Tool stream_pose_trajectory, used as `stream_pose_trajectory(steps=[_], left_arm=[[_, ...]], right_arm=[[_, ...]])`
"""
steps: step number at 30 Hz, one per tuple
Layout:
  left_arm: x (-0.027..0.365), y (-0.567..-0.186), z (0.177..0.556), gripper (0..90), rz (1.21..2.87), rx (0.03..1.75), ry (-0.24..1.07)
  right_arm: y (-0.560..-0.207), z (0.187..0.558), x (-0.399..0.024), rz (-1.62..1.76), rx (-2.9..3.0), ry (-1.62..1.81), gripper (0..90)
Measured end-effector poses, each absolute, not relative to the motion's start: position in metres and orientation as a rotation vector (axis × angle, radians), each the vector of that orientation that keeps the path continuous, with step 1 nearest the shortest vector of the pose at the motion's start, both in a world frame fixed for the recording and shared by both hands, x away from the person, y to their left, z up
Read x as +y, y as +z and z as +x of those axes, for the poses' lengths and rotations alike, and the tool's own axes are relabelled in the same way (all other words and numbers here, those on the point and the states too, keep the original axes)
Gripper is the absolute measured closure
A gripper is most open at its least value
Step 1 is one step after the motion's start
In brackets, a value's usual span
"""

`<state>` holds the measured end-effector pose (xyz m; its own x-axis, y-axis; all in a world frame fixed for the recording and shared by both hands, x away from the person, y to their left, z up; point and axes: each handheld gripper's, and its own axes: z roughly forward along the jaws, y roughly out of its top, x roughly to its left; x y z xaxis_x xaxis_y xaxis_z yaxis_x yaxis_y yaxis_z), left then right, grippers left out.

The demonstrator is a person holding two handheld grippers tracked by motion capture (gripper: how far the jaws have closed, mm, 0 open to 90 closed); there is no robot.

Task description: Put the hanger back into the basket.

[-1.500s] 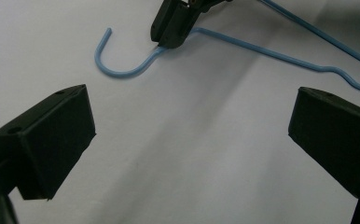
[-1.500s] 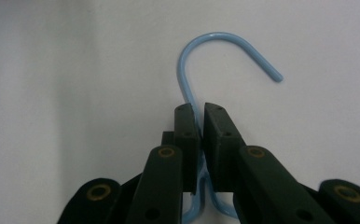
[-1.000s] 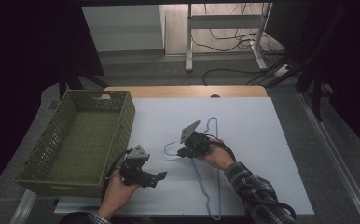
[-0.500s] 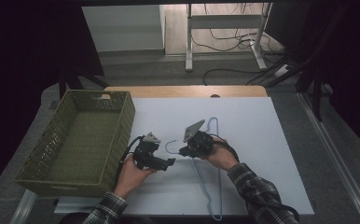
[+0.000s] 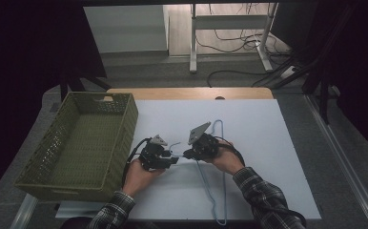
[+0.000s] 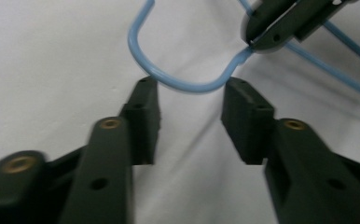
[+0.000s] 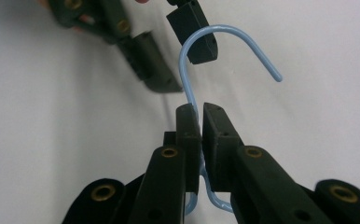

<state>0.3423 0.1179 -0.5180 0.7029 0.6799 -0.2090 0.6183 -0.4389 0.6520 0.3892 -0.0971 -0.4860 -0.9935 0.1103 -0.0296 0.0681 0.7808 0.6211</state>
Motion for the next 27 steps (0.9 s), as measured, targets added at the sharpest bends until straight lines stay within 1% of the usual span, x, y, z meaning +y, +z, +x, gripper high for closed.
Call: stream_pose_trajectory(steps=[1,4,7,10,12,15,17,18,19,20,22,23,24,25,26,27], left_arm=[[0.119,-0.52,0.343,67.2,2.185,0.981,0.106],[0.119,-0.523,0.344,70.2,2.167,0.982,0.085],[0.12,-0.523,0.344,70.2,2.157,0.971,0.086],[0.12,-0.522,0.343,67.2,2.145,0.959,0.085],[0.119,-0.521,0.343,64.1,2.149,0.946,0.087],[0.12,-0.521,0.343,62.5,2.141,0.937,0.085],[0.119,-0.52,0.342,61.8,2.129,0.935,0.086],[0.12,-0.519,0.342,61.6,2.128,0.93,0.088],[0.12,-0.519,0.342,61.2,2.128,0.93,0.088],[0.12,-0.518,0.342,60.6,2.122,0.925,0.09],[0.12,-0.516,0.341,60.0,2.117,0.915,0.095],[0.12,-0.516,0.341,59.5,2.117,0.915,0.095],[0.119,-0.514,0.34,58.9,2.11,0.909,0.096],[0.119,-0.514,0.34,58.7,2.11,0.909,0.096],[0.119,-0.512,0.339,58.1,2.107,0.901,0.101],[0.118,-0.511,0.339,57.6,2.1,0.896,0.102]], right_arm=[[-0.484,0.39,-0.098,0.161,2.898,1.05,89.5],[-0.482,0.39,-0.098,0.163,2.894,1.044,89.6],[-0.484,0.39,-0.098,0.164,2.895,1.032,89.5],[-0.486,0.391,-0.098,0.177,2.896,1.016,89.3],[-0.484,0.39,-0.099,0.184,2.882,1.019,85.9],[-0.48,0.39,-0.103,0.246,2.862,1.028,80.0],[-0.477,0.388,-0.108,0.287,2.849,1.029,72.6],[-0.476,0.386,-0.111,0.31,2.849,1.021,70.5],[-0.476,0.386,-0.111,0.31,2.849,1.021,70.5],[-0.474,0.385,-0.113,0.325,2.85,1.011,68.5],[-0.47,0.377,-0.122,0.384,2.835,0.994,60.6],[-0.469,0.375,-0.125,0.403,2.832,0.997,59.4],[-0.469,0.373,-0.128,0.425,2.834,0.995,56.3],[-0.469,0.373,-0.128,0.425,2.834,0.995,56.3],[-0.47,0.367,-0.132,0.481,2.835,0.979,50.1],[-0.472,0.365,-0.134,0.504,2.835,0.974,48.6]])
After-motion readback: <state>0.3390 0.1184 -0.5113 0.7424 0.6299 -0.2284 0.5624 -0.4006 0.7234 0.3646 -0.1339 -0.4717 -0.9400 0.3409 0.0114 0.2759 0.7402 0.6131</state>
